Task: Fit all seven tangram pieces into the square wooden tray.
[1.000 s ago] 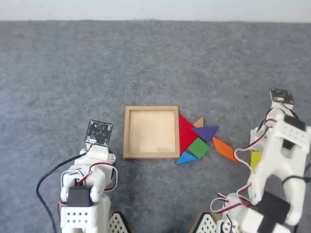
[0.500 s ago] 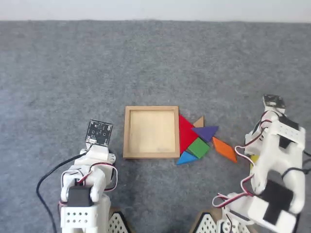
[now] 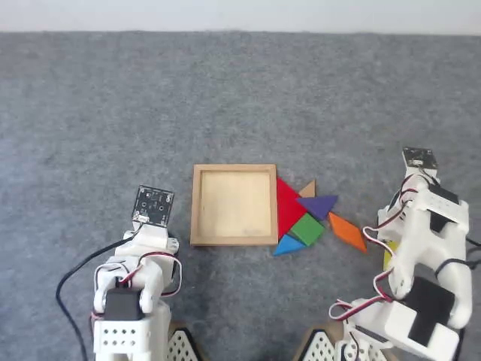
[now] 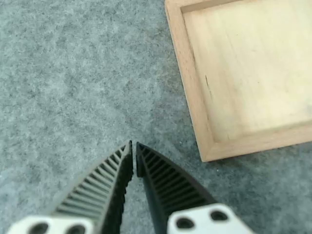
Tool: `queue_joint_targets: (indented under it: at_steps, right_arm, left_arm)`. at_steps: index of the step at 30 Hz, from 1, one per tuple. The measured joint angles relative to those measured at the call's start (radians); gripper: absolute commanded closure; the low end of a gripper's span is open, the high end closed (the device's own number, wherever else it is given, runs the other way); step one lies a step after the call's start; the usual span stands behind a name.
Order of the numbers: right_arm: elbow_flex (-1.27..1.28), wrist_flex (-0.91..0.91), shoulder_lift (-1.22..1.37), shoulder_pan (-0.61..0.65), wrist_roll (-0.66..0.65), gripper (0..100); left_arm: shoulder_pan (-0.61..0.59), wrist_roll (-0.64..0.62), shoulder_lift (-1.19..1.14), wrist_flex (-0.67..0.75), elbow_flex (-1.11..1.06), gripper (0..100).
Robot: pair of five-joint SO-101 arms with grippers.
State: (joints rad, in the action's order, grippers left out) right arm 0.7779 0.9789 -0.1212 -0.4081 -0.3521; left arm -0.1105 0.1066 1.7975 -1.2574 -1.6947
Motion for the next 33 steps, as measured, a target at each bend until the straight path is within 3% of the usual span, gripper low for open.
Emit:
queue_joint_targets:
  at_steps: [6, 10, 23, 27, 33]
  right_arm:
    - [0.021, 0.000, 0.000, 0.000, -0.034, 71.5]
    - [0.028, 0.000, 0.000, 0.000, -0.034, 77.8]
    - [0.020, 0.037, -0.021, 0.005, -0.012, 77.8]
    - [-0.032, 0.158, -0.138, 0.083, 0.015, 77.9]
    - [-0.044, 0.290, -0.334, 0.296, 0.107, 77.9]
  left_arm:
    - [0.000, 0.000, 0.000, 0.000, 0.000, 99]
    - [0.000, 0.000, 0.000, 0.000, 0.000, 99]
    - [0.000, 0.000, 0.000, 0.000, 0.000, 99]
    - [0.000, 0.000, 0.000, 0.000, 0.000, 99]
    - [0.000, 0.000, 0.000, 0.000, 0.000, 99]
